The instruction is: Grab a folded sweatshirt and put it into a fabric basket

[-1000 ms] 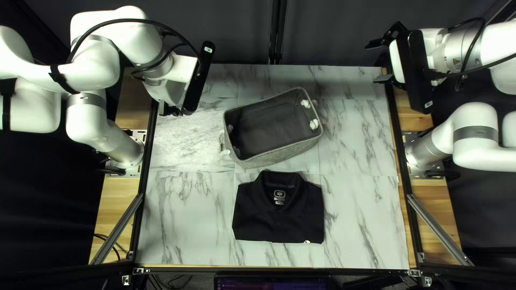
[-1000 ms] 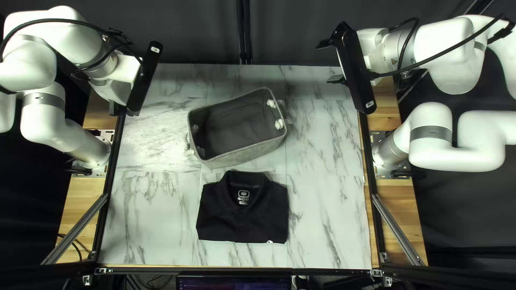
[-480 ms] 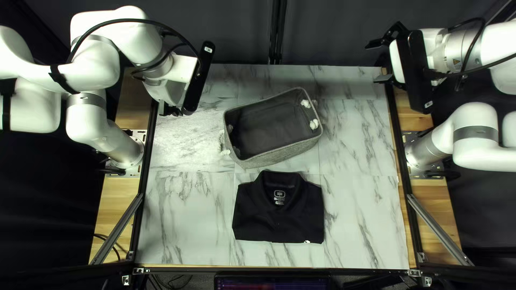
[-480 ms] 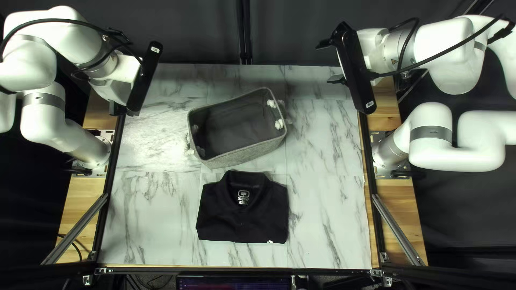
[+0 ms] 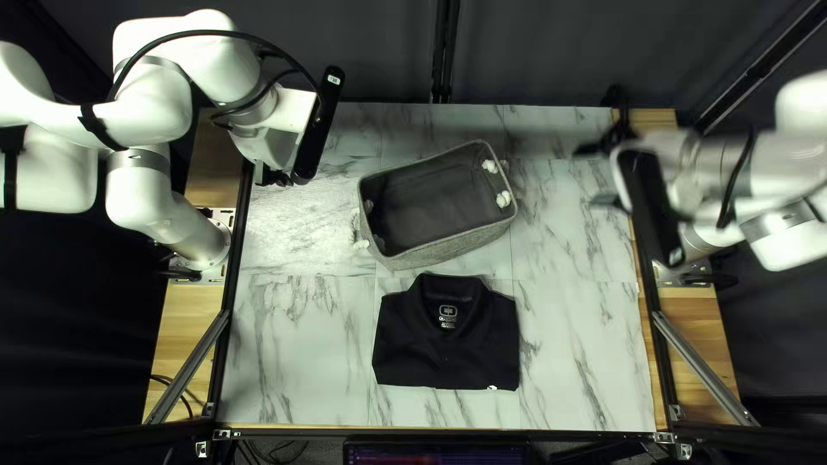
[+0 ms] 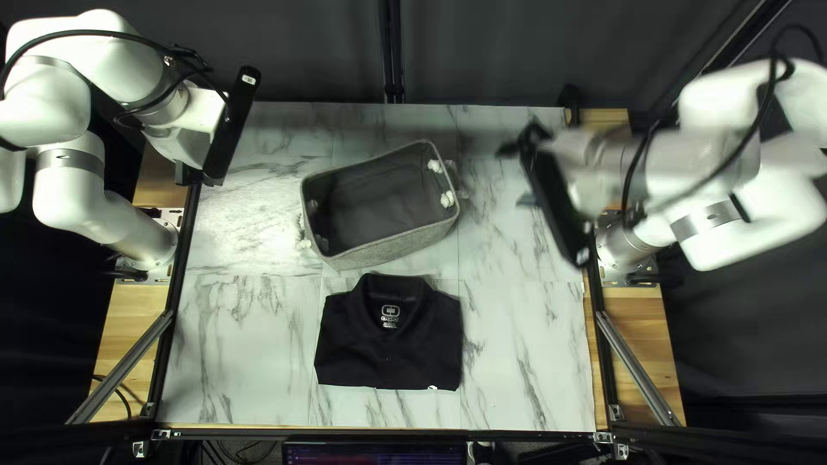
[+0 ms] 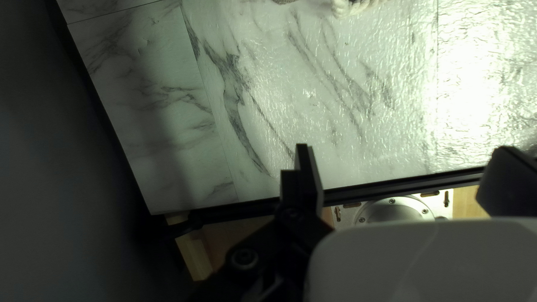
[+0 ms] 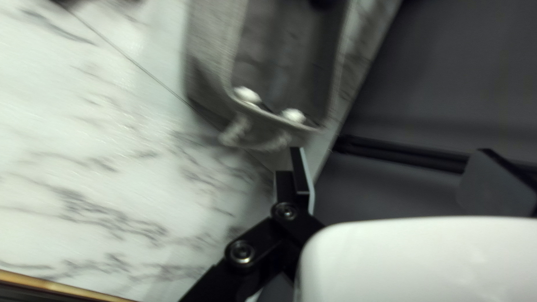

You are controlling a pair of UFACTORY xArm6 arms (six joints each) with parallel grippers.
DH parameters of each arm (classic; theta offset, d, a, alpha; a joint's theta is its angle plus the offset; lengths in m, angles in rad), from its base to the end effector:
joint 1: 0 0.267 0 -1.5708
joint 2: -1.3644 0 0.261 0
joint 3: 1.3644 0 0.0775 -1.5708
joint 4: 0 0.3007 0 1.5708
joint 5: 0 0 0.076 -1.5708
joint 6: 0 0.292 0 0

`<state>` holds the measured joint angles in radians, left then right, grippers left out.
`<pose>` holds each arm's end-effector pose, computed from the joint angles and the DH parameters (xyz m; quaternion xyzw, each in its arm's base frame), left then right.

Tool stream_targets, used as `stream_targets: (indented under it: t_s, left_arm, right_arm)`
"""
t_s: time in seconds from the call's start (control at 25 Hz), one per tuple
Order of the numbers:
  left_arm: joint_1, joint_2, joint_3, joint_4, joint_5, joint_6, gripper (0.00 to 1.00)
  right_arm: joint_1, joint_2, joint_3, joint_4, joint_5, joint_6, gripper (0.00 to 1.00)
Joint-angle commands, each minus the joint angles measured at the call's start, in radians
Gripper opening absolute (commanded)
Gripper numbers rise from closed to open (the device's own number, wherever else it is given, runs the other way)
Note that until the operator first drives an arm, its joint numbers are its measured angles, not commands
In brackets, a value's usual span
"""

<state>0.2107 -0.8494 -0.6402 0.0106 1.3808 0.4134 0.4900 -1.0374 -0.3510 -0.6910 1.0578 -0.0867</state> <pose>0.2505 0.0565 0.2467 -0.9933 0.1017 -0.0501 0.0217 0.3234 0.0157 0.2621 0.8569 0.3745 0.2155 0.2809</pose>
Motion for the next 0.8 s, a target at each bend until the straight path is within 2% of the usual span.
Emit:
stream_targets:
  t_s: [0.04,0.24,0.32,0.52,0.64,0.72,0.8]
  left_arm:
    - [-0.075,0.010,0.025,-0.056,-0.103,-0.134,1.00]
    - [-0.243,0.078,0.041,-0.070,-0.285,-0.389,1.00]
    - [-0.267,0.081,0.072,-0.082,-0.333,-0.427,1.00]
    - [-0.267,0.060,0.092,-0.107,-0.345,-0.445,1.00]
    - [-0.339,0.078,0.091,-0.095,-0.366,-0.524,1.00]
    - [-0.373,0.093,0.090,-0.090,-0.373,-0.563,1.00]
    - [-0.394,0.118,0.075,-0.089,-0.379,-0.585,1.00]
  right_arm:
    - [0.001,0.013,0.047,0.007,-0.050,0.016,1.00]
    - [-0.032,0.030,0.078,0.031,-0.118,-0.024,1.00]
    - [-0.059,0.010,0.107,0.042,-0.147,-0.046,1.00]
    - [-0.206,0.040,0.204,0.068,-0.345,-0.112,1.00]
    - [-0.262,0.043,0.250,0.103,-0.436,-0.182,1.00]
    - [-0.272,0.070,0.257,0.107,-0.478,-0.188,1.00]
    - [-0.252,0.156,0.231,0.070,-0.521,-0.130,1.00]
